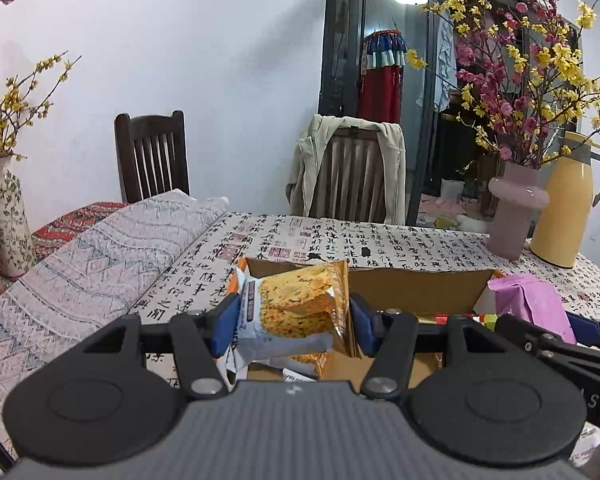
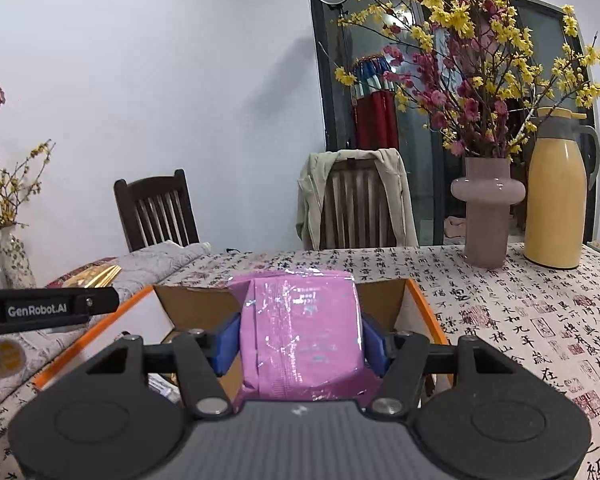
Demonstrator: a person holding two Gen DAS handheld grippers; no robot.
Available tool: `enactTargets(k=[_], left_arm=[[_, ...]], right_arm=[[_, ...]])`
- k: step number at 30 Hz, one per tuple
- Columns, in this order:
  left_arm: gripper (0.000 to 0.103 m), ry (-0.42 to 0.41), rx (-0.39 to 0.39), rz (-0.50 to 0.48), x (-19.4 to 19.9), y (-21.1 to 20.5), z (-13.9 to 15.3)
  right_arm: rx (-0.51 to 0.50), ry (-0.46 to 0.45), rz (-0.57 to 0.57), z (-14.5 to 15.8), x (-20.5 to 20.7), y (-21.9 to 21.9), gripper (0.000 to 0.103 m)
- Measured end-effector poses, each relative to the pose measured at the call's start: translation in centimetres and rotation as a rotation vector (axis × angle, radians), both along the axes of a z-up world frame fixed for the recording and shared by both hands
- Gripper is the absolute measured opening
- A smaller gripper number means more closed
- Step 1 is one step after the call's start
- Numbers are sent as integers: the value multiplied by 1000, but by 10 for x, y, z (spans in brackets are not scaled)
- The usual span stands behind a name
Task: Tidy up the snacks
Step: 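Carry the pink packet and cracker packet over the box with both grippers, then open both grippers to release the packets into the box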
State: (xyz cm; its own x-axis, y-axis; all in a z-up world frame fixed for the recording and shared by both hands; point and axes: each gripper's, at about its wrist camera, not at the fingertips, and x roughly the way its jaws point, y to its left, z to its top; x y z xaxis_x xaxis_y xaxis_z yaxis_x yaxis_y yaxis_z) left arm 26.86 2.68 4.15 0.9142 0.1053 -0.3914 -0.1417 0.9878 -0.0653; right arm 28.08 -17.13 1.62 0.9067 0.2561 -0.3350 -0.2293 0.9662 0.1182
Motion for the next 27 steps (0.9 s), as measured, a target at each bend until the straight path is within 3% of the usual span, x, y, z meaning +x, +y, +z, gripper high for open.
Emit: enactTargets(k=[8,12,13,14,16,27], left_arm=[[60,-18,-1,1,-3,-3,0],[77,-45,-1,33,-8,-1,3],[79,-53,-2,35,-10,-1,4],[86,-59,-2,40,-10,-2,4],[102,-77,0,59,-13,-2,5],[103,-81,-3,86,-13,1,3]], right_arm=[[-10,14,-11,-3,1,-1,61],[8,9,-12,-2,-2,-4,63],[15,8,-12,-1,-2,-5,70],[22,4,-14,-1,-3,-6,85],[31,-5,-29,-1,-4,-8,103],[51,-4,-48,-2,-4,-13,103]])
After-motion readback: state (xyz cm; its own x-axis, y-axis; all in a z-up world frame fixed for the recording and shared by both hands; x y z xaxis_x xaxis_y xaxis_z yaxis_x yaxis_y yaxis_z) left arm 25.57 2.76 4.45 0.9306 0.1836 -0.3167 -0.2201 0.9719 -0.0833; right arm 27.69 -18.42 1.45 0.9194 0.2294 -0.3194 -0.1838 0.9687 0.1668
